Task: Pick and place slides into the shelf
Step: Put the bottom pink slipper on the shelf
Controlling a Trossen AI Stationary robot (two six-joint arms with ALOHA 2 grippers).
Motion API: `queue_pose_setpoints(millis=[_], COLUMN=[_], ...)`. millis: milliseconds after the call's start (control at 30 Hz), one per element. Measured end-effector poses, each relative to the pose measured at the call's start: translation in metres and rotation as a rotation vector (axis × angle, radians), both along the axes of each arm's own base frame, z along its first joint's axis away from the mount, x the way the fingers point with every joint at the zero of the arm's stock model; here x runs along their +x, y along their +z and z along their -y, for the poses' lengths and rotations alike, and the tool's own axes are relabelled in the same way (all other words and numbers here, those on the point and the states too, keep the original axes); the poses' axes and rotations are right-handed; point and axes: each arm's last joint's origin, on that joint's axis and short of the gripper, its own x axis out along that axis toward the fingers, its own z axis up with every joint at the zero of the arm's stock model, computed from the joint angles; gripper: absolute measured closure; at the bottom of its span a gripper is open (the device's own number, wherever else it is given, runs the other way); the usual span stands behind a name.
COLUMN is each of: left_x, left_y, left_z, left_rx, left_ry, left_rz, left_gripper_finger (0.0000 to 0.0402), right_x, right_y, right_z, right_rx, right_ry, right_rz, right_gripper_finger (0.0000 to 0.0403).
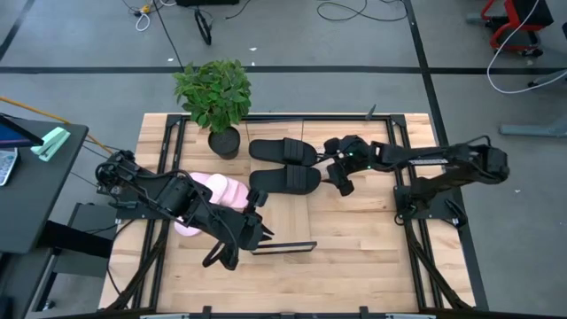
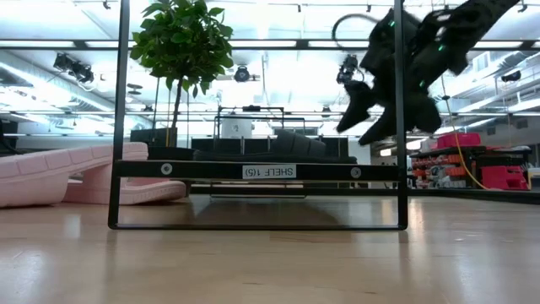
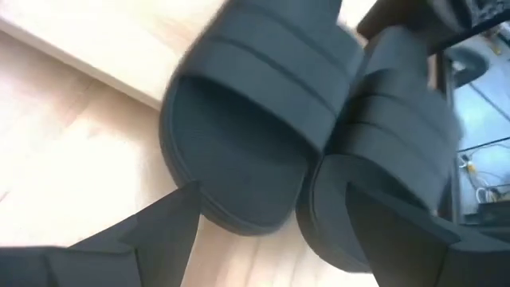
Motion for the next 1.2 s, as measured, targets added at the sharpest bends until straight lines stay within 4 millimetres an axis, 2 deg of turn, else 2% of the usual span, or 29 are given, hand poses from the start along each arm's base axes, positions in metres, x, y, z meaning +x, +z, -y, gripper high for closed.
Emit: queue_pose_setpoints(millis=[133,367,467,633,767,900,1033,1200], left_x=[0.001,0.003,0.001,-0.013,-0.032,-0.06,-0.092,-0.125], left_y=[-0.007,-0.051,-0.069,-0.083,-0.092,-0.099,-0.105,-0.119], left_z=[0.001,0.008,0.012,0.02,0.022,0.012,-0.009,-0.04], left_rx=[-0.009,0.017,0.015,-0.007,-0.007,-0.048,-0.111,-0.138], left_ry=[0.016,0.048,0.072,0.098,0.13,0.155,0.205,0.359], left_rz=[-0.022,-0.164,-0.22,-0.256,-0.221,-0.125,-0.027,0.053], left_gripper_finger=[0.0363,0.0385,0.0392,0.0394,0.0384,0.0386,0.0396,0.0392], right_x=[-0.013,-0.041,-0.052,-0.067,-0.073,-0.075,-0.077,-0.078], right_y=[0.02,0.045,0.052,0.059,0.059,0.058,0.058,0.058], right_z=[-0.018,-0.055,-0.069,-0.09,-0.103,-0.113,-0.119,-0.121], right_rx=[0.082,0.309,0.429,0.589,0.654,0.699,0.683,0.668], right_ry=[-0.029,-0.122,-0.173,-0.201,-0.18,-0.164,-0.166,-0.22], right_rz=[0.041,0.064,0.074,0.065,0.017,-0.017,-0.01,0.018], right_gripper_finger=[0.0085,0.0097,0.0114,0.0164,0.0225,0.0286,0.0336,0.0392])
